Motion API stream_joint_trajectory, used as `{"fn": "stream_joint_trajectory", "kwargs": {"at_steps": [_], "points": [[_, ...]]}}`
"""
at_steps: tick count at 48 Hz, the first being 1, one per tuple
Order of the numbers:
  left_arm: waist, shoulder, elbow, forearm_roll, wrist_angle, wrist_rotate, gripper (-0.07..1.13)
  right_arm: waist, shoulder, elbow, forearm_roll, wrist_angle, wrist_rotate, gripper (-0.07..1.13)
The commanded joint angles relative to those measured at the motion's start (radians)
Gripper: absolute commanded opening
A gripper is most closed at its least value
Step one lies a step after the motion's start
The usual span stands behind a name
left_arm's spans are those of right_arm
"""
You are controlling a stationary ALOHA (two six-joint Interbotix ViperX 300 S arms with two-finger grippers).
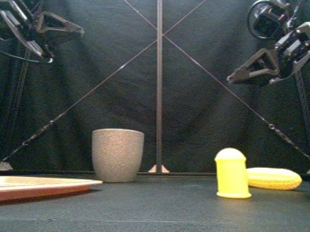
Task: Pick the yellow can then place it in the grey bowl
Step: Pick the yellow can
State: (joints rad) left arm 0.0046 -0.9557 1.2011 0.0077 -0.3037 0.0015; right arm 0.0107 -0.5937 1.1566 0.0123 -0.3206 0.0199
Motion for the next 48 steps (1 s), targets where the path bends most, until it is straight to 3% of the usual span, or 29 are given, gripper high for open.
{"fn": "stream_joint_trajectory", "kwargs": {"at_steps": [1,14,16,33,48], "points": [[0.002,0.005,-0.014,0.002,-0.012,0.000,-0.03,0.067,0.086,-0.046,0.044,-0.097,0.003,0.34],[0.005,0.005,-0.012,0.000,-0.048,-0.002,-0.03,0.075,0.252,-0.120,0.192,-0.210,-0.011,0.99],[0.006,0.005,-0.009,-0.002,-0.048,-0.002,-0.02,0.064,0.267,-0.126,0.190,-0.215,-0.014,1.05],[0.006,0.005,-0.005,-0.002,-0.048,-0.002,-0.03,0.075,0.439,-0.153,0.141,-0.186,0.005,1.06],[0.011,0.005,0.011,-0.009,-0.048,-0.003,-0.03,0.190,0.584,-0.212,0.272,-0.184,0.020,1.06]]}}
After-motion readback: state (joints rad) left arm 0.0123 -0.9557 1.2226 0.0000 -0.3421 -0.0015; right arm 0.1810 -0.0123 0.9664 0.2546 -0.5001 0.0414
